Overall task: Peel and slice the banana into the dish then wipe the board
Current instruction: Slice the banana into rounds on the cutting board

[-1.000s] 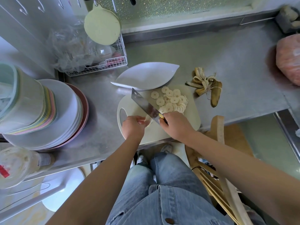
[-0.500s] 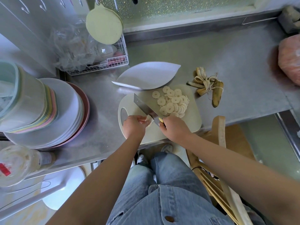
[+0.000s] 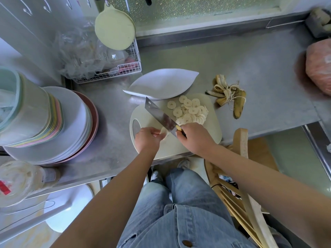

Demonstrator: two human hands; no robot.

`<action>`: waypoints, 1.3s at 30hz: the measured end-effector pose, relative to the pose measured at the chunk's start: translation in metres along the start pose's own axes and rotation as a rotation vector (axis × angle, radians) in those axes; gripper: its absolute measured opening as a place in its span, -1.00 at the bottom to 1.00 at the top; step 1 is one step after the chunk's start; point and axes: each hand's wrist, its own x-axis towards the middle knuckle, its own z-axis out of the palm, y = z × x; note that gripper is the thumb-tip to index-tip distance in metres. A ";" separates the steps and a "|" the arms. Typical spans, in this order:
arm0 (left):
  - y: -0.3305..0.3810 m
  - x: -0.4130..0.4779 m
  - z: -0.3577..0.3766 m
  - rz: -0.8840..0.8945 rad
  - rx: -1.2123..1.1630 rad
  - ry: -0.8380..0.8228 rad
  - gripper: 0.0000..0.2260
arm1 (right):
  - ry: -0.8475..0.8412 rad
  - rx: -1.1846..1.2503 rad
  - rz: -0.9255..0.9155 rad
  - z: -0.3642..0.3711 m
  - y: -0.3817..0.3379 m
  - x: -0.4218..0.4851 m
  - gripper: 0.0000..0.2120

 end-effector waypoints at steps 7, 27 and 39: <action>0.000 0.001 0.001 -0.001 0.005 -0.002 -0.81 | -0.034 -0.027 -0.006 0.004 0.002 -0.003 -0.57; 0.000 0.000 -0.001 0.000 0.013 -0.015 -0.78 | 0.063 0.024 -0.023 0.008 0.005 -0.005 -0.55; 0.000 0.001 0.000 -0.004 -0.006 -0.004 -0.82 | -0.039 -0.027 0.004 0.011 0.001 -0.003 -0.55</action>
